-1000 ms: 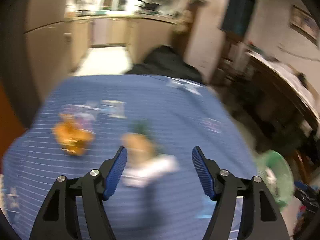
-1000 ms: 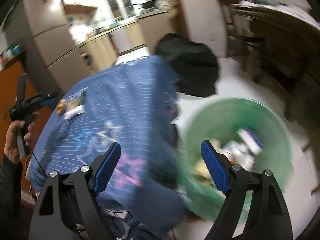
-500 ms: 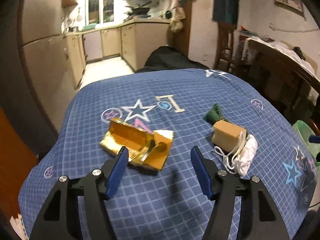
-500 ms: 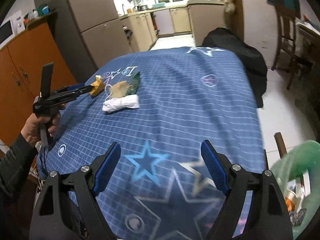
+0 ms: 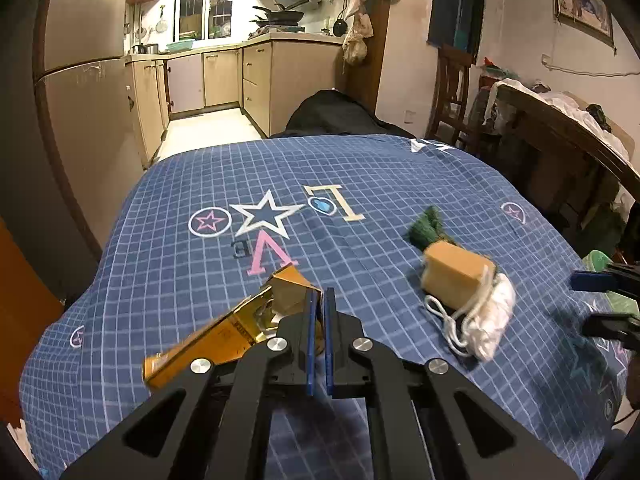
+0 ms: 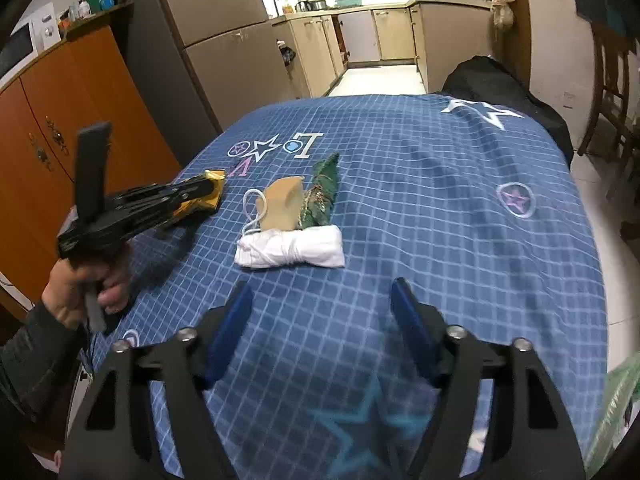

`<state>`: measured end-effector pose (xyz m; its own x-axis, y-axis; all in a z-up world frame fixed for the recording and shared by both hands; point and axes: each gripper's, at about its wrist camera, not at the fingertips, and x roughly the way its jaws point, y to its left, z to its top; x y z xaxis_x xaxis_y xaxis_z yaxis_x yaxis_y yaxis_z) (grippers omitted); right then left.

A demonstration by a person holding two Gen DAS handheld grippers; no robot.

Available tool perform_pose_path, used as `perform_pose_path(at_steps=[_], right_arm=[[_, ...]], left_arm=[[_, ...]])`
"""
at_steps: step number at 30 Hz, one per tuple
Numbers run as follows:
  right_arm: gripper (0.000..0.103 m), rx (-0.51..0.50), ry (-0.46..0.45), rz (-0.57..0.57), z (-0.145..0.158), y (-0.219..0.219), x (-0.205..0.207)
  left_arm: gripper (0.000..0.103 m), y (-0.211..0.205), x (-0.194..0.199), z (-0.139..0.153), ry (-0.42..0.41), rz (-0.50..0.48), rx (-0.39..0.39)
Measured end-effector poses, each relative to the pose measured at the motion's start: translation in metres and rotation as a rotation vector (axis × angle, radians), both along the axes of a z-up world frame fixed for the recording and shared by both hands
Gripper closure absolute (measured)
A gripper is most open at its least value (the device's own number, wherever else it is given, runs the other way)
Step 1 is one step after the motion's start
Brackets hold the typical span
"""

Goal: Collect trash
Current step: 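Grasp the gold cigarette pack with the left tool while the right tool grasps the green scrubber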

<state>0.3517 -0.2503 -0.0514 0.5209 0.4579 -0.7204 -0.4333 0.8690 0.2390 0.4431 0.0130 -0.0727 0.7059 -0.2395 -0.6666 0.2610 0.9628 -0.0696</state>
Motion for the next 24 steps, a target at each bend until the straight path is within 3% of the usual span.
perform_pose_path(at_steps=[2, 12, 14, 20, 21, 23, 24], right_arm=[[0.049, -0.001, 0.002, 0.002, -0.003, 0.008, 0.009], [0.051, -0.004, -0.042, 0.043, -0.007, 0.036, 0.015], [0.057, -0.007, -0.050, 0.045, -0.008, 0.040, 0.016], [0.057, -0.014, -0.066, 0.056, -0.005, 0.053, 0.024], [0.056, -0.008, -0.067, 0.064, -0.004, 0.055, 0.025], [0.046, -0.007, -0.078, 0.074, -0.001, 0.058, 0.024], [0.045, -0.010, -0.086, 0.074, 0.000, 0.058, 0.023]], left_arm=[[0.099, 0.001, -0.010, 0.004, -0.010, 0.000, -0.019], [0.100, 0.013, -0.074, 0.034, -0.086, -0.054, -0.098], [0.100, 0.014, -0.087, 0.036, -0.094, -0.058, -0.105], [0.099, 0.031, -0.093, 0.021, -0.082, -0.001, -0.091], [0.097, 0.035, -0.091, 0.021, -0.084, -0.001, -0.092], [0.069, 0.046, -0.084, 0.024, -0.101, -0.036, -0.076], [0.042, 0.050, -0.081, 0.026, -0.116, -0.043, -0.057]])
